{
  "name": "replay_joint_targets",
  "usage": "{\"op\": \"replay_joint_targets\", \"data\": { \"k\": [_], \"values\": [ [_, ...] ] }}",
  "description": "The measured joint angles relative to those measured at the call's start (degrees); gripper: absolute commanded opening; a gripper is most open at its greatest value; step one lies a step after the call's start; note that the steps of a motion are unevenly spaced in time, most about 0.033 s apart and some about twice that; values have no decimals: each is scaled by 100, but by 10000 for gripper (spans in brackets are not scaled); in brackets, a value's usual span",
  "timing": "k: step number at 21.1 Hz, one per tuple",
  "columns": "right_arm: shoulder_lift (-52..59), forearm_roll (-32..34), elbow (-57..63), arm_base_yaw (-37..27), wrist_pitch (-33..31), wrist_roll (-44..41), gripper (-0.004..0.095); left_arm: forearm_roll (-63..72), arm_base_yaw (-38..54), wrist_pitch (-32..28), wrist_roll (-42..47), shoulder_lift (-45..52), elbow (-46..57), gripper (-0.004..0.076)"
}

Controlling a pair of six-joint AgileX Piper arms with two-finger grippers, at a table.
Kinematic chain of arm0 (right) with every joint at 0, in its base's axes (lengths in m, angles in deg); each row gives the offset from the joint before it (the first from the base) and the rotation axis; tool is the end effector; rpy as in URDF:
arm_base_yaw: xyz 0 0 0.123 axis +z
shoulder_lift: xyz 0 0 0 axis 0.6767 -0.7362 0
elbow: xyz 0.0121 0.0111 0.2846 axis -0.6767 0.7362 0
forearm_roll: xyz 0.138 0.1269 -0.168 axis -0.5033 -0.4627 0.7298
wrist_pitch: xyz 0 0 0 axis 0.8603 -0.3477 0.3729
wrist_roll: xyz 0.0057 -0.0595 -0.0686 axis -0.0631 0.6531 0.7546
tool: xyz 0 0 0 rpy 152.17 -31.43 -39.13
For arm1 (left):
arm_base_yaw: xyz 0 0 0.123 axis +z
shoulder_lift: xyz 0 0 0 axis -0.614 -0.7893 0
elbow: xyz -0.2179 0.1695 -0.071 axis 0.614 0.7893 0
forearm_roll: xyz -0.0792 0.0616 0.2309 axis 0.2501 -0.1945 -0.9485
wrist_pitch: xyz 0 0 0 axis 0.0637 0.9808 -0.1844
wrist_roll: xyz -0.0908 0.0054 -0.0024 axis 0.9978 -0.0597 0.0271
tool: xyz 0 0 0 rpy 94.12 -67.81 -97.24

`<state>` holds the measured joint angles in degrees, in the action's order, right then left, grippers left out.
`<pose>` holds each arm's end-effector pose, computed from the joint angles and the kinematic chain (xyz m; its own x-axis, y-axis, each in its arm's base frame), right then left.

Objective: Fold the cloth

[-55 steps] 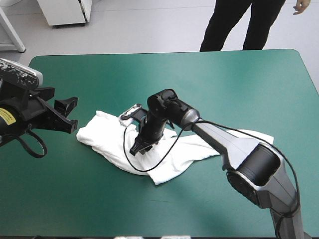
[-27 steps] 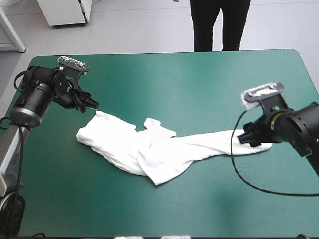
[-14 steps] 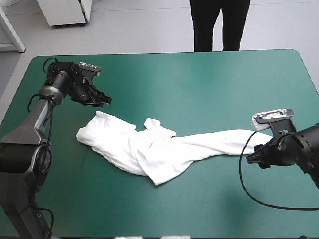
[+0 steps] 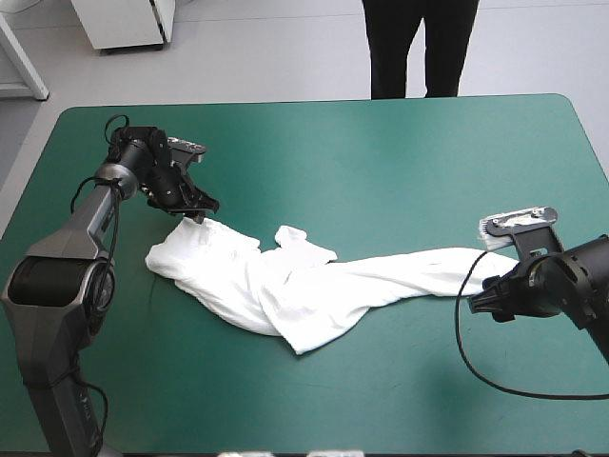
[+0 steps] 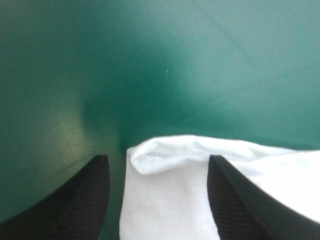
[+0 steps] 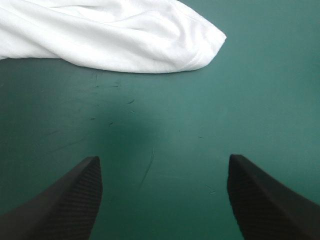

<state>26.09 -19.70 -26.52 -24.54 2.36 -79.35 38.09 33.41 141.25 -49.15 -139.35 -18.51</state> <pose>0.1717 0.0350 0.3522 -0.8728 -0.2306 -0.4302 -0.1693 0.9697 -0.1762 0.4313 -0.0374 0.2358 -0.9148 0.3363 -0.2236 0.3403 0.9401 0.0212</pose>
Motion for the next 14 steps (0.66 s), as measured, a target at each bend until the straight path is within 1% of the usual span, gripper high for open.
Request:
{"op": "replay_joint_targets", "data": {
  "k": [3,6,7,8,9,10,12,13,14],
  "values": [
    [0,-6,0,0,0,0,657,38,0,125,-1,-304,-17,419],
    [-6,-48,0,0,0,0,657,70,4,155,-13,-387,-77,418],
    [-6,-48,0,0,0,0,657,81,4,211,-13,-428,-106,399],
    [-12,-39,0,0,0,0,657,95,4,250,-13,-452,-125,318],
    [-58,51,0,0,0,-25,657,104,11,279,-13,-493,-150,220],
    [-160,158,0,-13,0,-92,658,117,18,281,-13,-523,-157,165],
    [-325,277,0,-53,0,-202,658,147,25,281,-13,-540,-164,30],
    [-484,303,0,-100,6,-255,657,166,31,286,-13,-553,-172,-12],
    [-633,302,0,-139,6,-289,658,186,31,298,-13,-559,-179,-6]
  ]
}}
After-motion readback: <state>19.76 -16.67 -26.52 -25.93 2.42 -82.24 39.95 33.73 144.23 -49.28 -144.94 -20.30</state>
